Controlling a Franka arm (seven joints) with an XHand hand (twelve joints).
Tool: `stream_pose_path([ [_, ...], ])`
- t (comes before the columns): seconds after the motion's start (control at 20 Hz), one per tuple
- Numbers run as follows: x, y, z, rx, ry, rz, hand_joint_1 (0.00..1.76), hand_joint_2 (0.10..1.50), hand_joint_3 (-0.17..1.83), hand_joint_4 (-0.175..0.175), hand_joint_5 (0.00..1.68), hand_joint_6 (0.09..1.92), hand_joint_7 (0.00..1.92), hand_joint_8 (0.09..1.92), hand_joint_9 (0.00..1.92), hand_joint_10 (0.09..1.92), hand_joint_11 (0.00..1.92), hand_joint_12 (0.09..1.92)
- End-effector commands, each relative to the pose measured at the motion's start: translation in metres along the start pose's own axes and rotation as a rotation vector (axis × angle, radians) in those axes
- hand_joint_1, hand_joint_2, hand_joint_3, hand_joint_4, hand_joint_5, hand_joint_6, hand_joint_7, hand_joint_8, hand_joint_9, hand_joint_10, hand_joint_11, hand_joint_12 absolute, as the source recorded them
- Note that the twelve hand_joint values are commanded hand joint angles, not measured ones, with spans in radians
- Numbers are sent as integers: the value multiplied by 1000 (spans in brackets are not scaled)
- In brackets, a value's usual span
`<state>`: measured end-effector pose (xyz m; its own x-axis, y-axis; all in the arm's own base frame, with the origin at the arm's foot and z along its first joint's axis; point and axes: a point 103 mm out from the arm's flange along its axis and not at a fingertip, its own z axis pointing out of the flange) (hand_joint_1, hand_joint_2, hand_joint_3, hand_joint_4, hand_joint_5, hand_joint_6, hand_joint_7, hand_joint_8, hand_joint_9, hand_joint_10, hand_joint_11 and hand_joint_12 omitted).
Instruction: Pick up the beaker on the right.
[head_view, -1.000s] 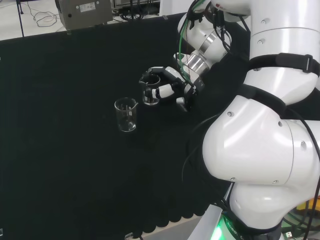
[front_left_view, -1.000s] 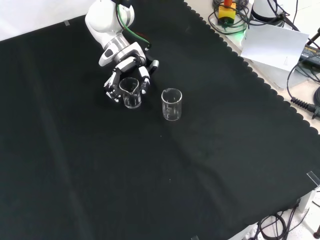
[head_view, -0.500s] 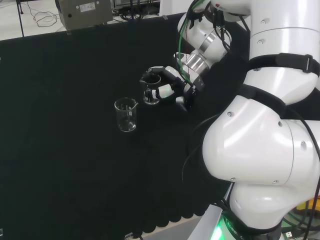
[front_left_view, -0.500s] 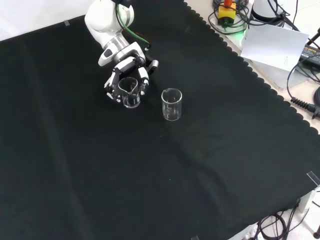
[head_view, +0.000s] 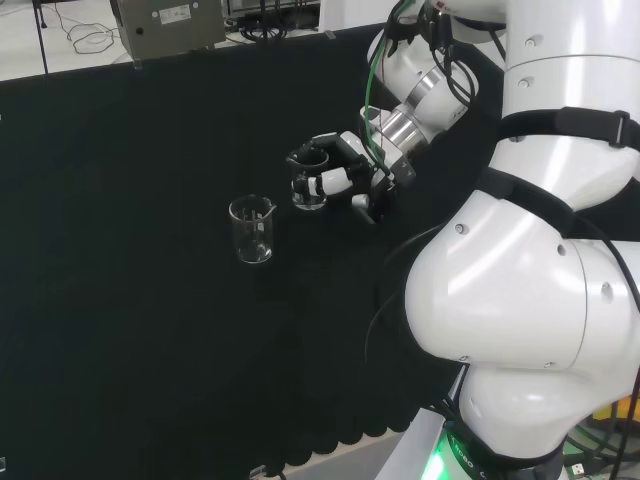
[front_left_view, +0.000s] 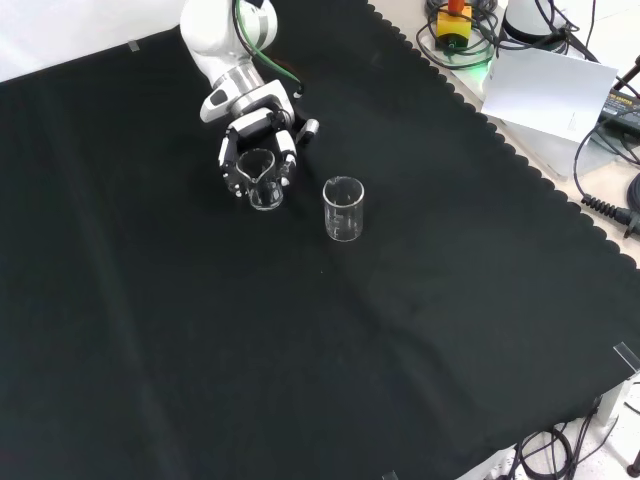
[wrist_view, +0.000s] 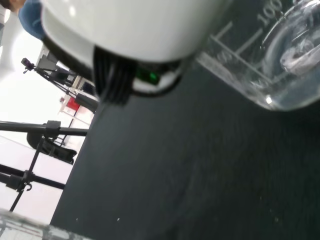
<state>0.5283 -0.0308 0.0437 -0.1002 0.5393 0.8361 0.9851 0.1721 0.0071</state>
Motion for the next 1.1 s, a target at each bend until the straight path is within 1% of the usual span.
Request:
stream_pose_path([
  [0.05,17,-3,-27,-42,-87,-31,1446,510,810,-175,1228,759,1422,558,1611,90,1041,851],
  [0.25,36,-11,-43,-56,-144,-60,1451,467,874,-175,1244,736,1411,582,1683,87,1100,832],
  [0.35,48,-22,-53,-34,-193,-69,1452,458,886,-175,1254,717,1414,575,1699,87,1122,826],
  [0.45,53,-27,-58,-21,-212,-68,1453,454,890,-175,1258,710,1416,572,1704,87,1129,823],
  [0.5,58,-33,-61,-12,-221,-67,1453,452,891,-175,1265,692,1423,552,1710,87,1137,816],
  [0.55,66,-40,-65,6,-248,-66,1454,447,891,-175,1277,660,1441,508,1719,87,1149,806],
  [0.65,76,-49,-69,26,-275,-65,1455,442,890,-175,1294,615,1468,444,1729,87,1168,788],
  [0.8,88,-56,-72,57,-310,-56,1455,437,893,-175,1304,590,1485,405,1736,87,1176,774],
  [0.9,99,-62,-73,88,-339,-38,1442,568,675,-175,1351,470,1427,354,1651,87,1177,748],
  [1.0,106,-64,-73,104,-351,-38,1436,630,580,-175,1361,432,1377,378,1551,248,1184,722],
  [1.1,117,-66,-67,142,-386,-43,1433,637,583,-175,1341,477,1342,437,1490,379,1185,716],
])
